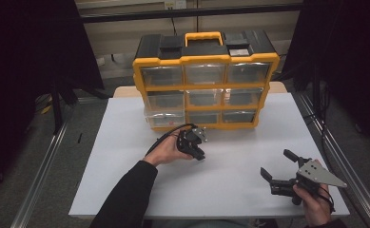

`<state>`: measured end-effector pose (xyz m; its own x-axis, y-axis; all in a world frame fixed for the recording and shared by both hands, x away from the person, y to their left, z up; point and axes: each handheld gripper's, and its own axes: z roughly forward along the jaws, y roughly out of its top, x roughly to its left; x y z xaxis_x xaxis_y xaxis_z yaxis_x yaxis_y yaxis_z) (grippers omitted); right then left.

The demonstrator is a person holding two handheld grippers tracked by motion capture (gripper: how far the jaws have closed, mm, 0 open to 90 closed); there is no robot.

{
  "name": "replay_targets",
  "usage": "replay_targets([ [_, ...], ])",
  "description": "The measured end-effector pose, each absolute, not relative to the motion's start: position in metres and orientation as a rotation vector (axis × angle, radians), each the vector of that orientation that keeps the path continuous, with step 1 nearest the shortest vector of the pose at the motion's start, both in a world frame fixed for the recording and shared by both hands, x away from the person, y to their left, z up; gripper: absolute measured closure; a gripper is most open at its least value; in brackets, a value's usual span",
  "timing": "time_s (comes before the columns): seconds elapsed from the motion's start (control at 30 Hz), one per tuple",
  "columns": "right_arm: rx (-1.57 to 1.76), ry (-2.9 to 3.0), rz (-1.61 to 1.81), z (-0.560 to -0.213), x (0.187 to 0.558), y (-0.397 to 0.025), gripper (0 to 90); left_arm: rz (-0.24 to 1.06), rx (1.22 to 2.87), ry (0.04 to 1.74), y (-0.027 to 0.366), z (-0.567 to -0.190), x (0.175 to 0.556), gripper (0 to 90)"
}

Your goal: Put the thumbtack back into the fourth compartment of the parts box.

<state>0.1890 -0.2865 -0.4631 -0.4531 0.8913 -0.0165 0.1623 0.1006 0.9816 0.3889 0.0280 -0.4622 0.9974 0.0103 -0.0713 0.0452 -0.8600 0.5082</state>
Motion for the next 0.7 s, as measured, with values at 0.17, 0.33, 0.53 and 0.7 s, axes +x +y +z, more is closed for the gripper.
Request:
replay_targets([
  [0.17, 1.040, 1.720, 1.405, -0.4631, 0.1890, -0.2864, 0.0, -0.114, 2.614, 0.042, 0.0282, -0.4611, 0.3904, 82.8],
  [0.33, 1.040, 1.719, 1.404, -0.4632, 0.1891, -0.2865, 0.0, -0.098, 2.607, 0.062, 0.0285, -0.4618, 0.3902, 85.1],
  [0.53, 1.039, 1.719, 1.404, -0.4632, 0.1892, -0.2866, 0.0, -0.146, 2.582, 0.069, 0.0312, -0.4627, 0.3929, 85.7],
  [0.7, 1.039, 1.719, 1.408, -0.4634, 0.1895, -0.2863, 0.0, -0.121, 2.577, 0.098, 0.0312, -0.4627, 0.3915, 85.8],
])
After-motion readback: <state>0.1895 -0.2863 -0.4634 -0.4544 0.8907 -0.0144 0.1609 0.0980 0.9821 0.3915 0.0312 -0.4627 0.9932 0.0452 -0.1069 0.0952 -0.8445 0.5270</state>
